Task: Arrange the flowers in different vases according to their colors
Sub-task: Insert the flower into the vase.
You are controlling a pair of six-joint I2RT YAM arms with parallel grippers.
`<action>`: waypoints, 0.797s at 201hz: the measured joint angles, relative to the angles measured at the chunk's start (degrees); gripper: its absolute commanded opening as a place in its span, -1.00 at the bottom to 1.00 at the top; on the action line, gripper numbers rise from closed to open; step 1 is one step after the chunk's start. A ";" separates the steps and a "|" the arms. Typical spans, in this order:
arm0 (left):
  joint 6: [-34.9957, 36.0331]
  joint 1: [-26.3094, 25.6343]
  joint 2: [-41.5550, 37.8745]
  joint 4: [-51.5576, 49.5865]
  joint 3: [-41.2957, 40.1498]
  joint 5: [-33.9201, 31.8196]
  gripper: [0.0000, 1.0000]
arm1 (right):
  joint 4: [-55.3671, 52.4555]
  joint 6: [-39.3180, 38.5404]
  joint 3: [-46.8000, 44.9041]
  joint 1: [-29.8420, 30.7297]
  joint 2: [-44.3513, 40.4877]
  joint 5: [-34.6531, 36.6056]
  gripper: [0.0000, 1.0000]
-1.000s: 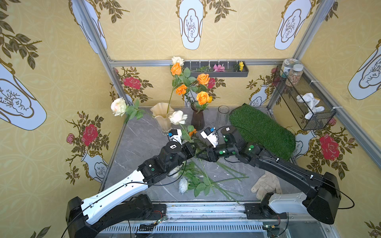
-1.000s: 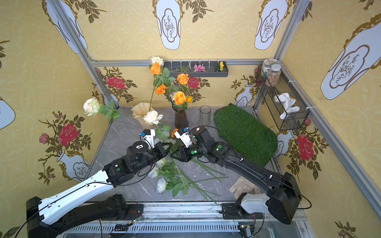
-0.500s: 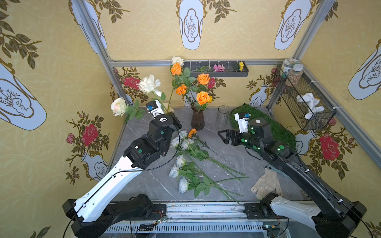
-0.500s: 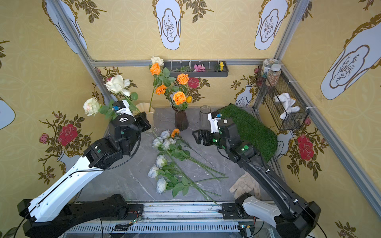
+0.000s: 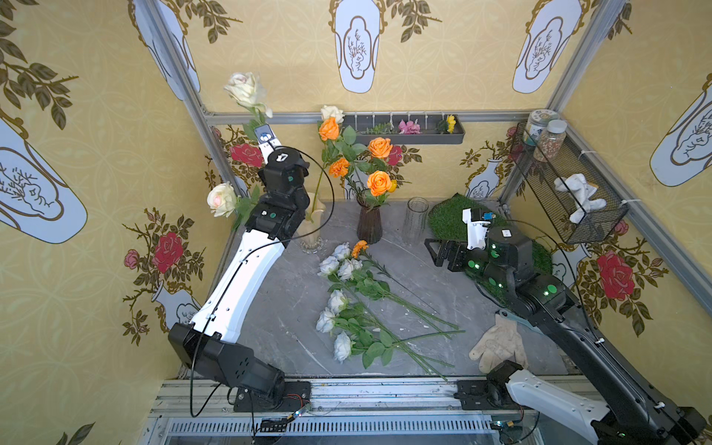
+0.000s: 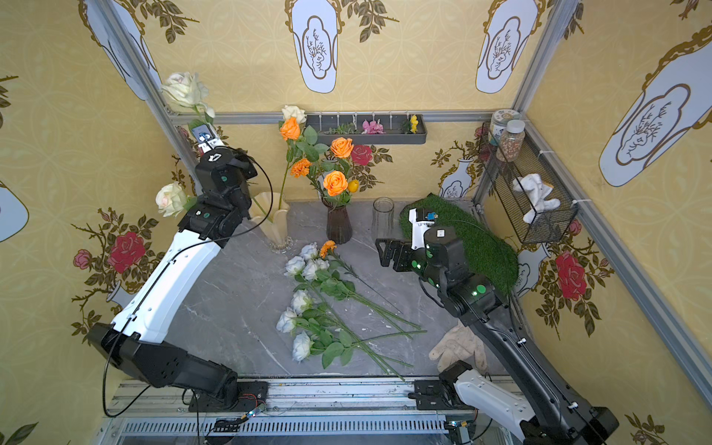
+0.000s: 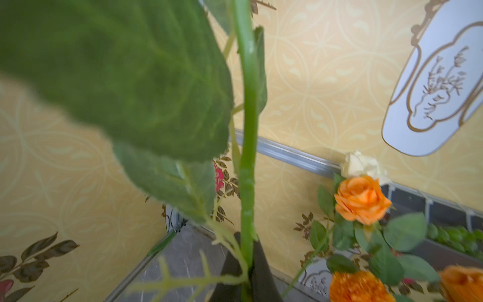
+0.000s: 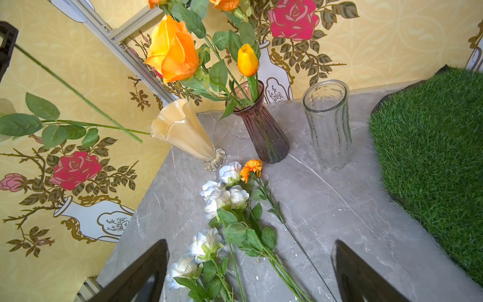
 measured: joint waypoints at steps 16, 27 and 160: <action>2.03 1.68 4.70 1.22 5.70 1.57 -1.00 | 0.42 -0.33 0.00 0.00 0.31 -0.07 0.95; 3.39 2.60 7.76 1.36 9.27 2.67 -1.00 | 1.11 -0.35 0.07 0.07 1.03 -0.46 0.95; -1.46 7.45 17.49 2.34 3.30 9.79 0.67 | 2.84 -0.31 1.62 0.90 9.20 -4.76 0.95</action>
